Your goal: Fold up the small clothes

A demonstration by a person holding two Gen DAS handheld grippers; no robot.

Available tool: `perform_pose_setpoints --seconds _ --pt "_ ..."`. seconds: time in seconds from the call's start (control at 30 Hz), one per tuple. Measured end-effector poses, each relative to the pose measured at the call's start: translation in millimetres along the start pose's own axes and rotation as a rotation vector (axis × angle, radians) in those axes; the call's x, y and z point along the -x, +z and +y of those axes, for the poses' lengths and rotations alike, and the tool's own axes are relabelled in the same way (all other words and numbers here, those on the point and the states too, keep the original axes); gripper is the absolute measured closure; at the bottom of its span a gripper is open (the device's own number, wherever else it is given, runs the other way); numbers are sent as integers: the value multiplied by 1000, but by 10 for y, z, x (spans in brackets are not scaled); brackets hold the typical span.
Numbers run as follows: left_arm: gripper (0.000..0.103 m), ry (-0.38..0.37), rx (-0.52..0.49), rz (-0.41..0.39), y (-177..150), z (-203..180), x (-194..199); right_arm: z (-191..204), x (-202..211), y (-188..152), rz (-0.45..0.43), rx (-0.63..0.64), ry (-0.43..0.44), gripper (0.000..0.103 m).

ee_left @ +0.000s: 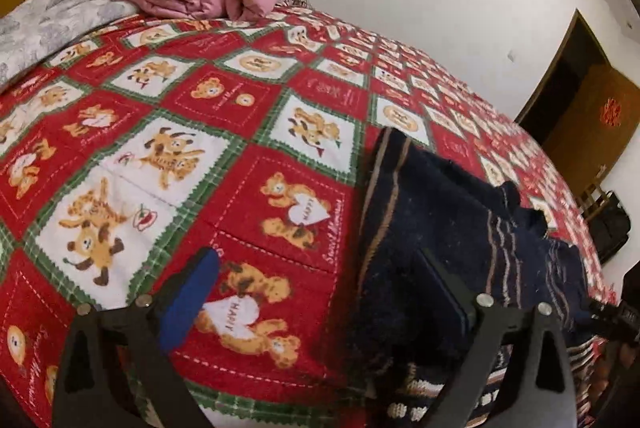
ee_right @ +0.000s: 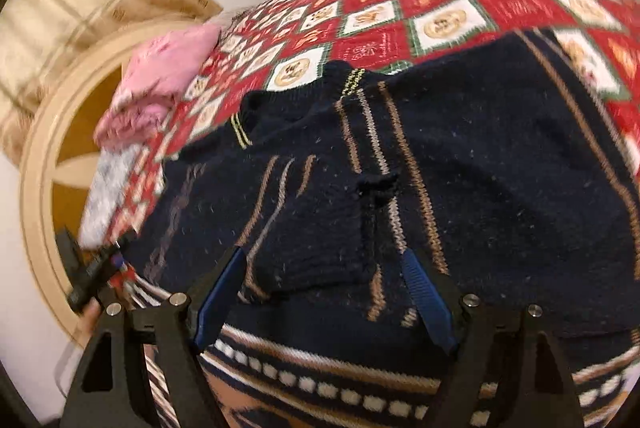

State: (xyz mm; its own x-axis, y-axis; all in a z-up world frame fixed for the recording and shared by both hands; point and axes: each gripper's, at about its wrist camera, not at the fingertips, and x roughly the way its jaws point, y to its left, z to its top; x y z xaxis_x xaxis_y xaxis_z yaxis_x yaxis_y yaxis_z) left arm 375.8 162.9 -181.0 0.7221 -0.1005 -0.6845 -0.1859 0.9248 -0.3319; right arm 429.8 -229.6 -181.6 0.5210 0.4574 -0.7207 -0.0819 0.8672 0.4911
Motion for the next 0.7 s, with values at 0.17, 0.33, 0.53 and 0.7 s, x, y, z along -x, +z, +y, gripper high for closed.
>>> perform_pose_setpoints --seconds 0.17,0.33,0.53,0.7 --pt "0 72 -93 29 -42 -200 -75 75 -66 34 18 19 -10 88" --pt "0 84 -130 29 -59 -224 -61 253 123 137 -72 106 -90 95" --pt "0 89 -135 26 -58 -226 -54 204 429 287 -130 119 -118 103" --pt "0 106 -162 27 -66 -275 -66 67 393 289 -83 81 -33 101"
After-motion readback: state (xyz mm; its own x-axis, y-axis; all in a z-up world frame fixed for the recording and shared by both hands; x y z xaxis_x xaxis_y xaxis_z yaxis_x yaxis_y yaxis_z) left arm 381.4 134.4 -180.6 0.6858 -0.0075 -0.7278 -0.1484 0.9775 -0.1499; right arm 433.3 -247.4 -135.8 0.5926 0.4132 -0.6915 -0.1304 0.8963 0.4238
